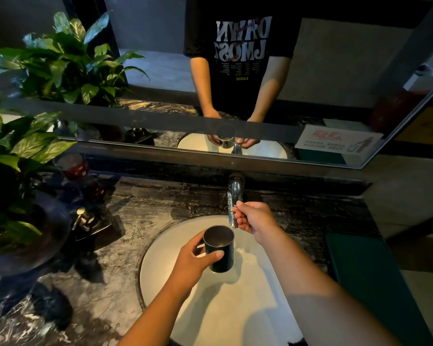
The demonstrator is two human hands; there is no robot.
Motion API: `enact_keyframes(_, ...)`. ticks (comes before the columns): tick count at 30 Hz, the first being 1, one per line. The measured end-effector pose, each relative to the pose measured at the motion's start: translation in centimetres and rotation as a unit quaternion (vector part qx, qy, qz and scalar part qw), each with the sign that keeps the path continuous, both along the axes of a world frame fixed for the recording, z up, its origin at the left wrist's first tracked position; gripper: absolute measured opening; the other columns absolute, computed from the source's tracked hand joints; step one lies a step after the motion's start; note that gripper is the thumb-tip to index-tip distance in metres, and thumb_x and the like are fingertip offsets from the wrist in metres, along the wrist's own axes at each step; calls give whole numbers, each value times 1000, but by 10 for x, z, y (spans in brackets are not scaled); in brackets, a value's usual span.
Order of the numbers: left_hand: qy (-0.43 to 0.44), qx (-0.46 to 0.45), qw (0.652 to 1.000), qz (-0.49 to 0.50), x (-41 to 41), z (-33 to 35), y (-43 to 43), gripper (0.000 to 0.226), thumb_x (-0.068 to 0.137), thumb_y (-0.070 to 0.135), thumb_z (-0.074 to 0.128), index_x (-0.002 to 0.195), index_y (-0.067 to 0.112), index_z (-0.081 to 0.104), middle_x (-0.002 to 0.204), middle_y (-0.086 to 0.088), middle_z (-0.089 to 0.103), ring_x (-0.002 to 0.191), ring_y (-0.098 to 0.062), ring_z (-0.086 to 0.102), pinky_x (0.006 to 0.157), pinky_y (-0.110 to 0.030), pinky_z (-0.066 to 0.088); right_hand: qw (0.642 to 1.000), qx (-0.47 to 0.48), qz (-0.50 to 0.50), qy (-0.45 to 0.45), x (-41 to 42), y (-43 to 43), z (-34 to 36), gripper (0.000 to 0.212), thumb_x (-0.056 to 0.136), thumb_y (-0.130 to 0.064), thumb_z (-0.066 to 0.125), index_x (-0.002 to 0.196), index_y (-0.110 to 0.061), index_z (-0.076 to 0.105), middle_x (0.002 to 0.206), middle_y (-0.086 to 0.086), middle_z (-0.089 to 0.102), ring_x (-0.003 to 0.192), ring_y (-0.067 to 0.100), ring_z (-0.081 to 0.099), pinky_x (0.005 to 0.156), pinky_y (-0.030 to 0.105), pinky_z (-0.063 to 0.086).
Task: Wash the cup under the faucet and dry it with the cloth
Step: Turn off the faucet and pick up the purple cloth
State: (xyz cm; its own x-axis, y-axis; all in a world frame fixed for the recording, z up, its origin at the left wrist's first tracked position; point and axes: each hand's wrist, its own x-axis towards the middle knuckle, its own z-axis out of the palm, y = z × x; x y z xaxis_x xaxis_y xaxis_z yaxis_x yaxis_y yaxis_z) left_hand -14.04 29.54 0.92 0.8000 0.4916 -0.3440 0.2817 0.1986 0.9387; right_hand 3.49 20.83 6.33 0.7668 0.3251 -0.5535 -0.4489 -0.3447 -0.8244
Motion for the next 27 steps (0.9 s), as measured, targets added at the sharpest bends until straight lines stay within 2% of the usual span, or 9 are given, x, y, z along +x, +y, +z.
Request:
enact_keyframes(4, 9, 1, 1000, -5, -4, -2, 1, 57, 80, 20, 84, 131, 35, 64, 129, 12, 69, 124, -18, 58, 106, -49, 51, 1000, 3, -8, 12, -1, 0, -4, 22, 101, -23, 60, 91, -8, 72, 68, 0, 64, 55, 8, 53, 57, 21, 51)
enact_keyframes(8, 15, 8, 1000, -16, -9, -3, 3, 65, 69, 35, 85, 130, 36, 65, 128, 12, 70, 123, -19, 61, 104, -51, 52, 999, -3, -13, 39, -8, -1, -13, 20, 101, -19, 60, 95, -5, 72, 66, 2, 61, 54, 9, 50, 56, 22, 50)
enact_keyframes(14, 30, 8, 999, -11, -11, -10, 1, 57, 81, 17, 83, 131, 36, 64, 128, 14, 69, 122, -17, 60, 105, -51, 52, 998, 2, -27, 52, -8, -1, -23, 18, 101, -20, 60, 90, -9, 71, 67, 1, 63, 55, 8, 53, 60, 22, 53)
enact_keyframes(24, 26, 9, 999, -26, -16, -11, -11, 53, 83, 17, 82, 130, 36, 64, 126, 15, 70, 121, -14, 60, 104, -47, 52, 998, -7, -43, 36, -11, -3, -25, 18, 98, -24, 65, 93, -8, 70, 73, 6, 66, 56, 11, 53, 53, 21, 49)
enact_keyframes(27, 21, 9, 1000, -15, -23, -9, -13, 54, 83, 16, 82, 130, 36, 64, 126, 15, 70, 120, -12, 61, 103, -45, 54, 999, -21, -36, 19, -16, -7, -25, 20, 98, -24, 65, 99, -5, 70, 75, 7, 67, 57, 12, 56, 52, 21, 50)
